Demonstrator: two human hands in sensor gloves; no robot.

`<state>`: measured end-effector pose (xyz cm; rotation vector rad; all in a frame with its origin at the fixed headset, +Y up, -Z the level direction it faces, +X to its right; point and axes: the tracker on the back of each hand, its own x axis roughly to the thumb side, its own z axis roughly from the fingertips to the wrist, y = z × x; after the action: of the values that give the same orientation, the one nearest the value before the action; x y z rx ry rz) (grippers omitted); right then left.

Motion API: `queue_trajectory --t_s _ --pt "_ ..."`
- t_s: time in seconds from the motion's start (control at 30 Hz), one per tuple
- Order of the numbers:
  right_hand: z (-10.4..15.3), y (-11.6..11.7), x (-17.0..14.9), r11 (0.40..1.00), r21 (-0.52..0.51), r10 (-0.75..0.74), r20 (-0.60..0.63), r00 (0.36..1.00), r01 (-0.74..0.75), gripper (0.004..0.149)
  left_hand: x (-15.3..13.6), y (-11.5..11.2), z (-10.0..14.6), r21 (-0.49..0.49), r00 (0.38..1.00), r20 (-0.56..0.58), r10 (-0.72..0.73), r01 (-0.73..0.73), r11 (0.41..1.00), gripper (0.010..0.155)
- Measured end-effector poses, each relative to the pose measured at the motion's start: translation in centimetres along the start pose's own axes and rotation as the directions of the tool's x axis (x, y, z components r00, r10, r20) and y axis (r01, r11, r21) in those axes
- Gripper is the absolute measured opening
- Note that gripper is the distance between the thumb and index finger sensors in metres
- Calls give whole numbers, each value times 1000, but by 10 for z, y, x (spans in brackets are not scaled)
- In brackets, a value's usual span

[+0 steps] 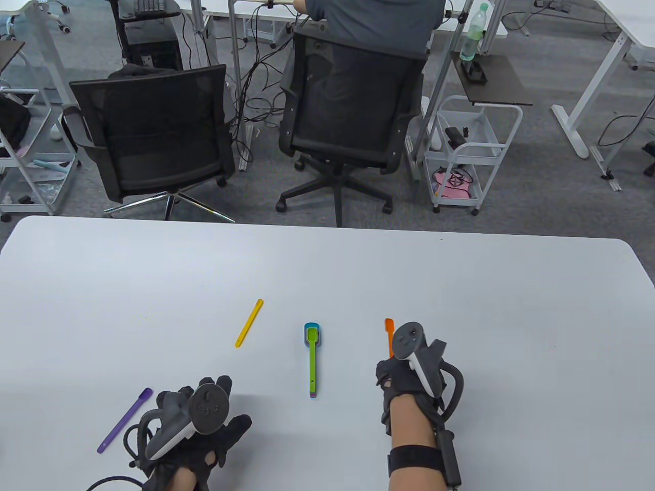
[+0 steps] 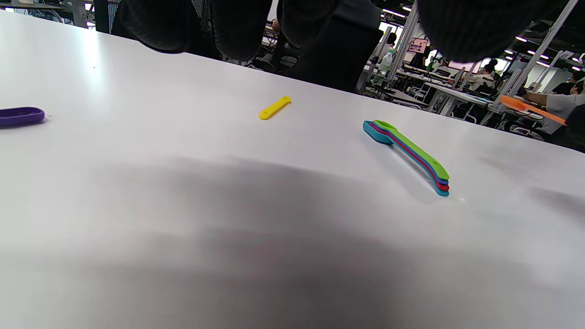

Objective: Nest measuring spoons

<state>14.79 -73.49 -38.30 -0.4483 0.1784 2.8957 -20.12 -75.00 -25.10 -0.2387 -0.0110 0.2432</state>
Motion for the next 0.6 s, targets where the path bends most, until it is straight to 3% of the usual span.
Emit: queue_trajectory --t_s 0.33,0.6 --pt "16 34 76 999 25 31 36 999 -32 57 -5 0 -1 -9 1000 -10 19 -20 1000 96" --pt "23 52 103 998 40 54 33 998 -55 58 -4 0 -2 -3 1000 -4 13 -13 1000 96"
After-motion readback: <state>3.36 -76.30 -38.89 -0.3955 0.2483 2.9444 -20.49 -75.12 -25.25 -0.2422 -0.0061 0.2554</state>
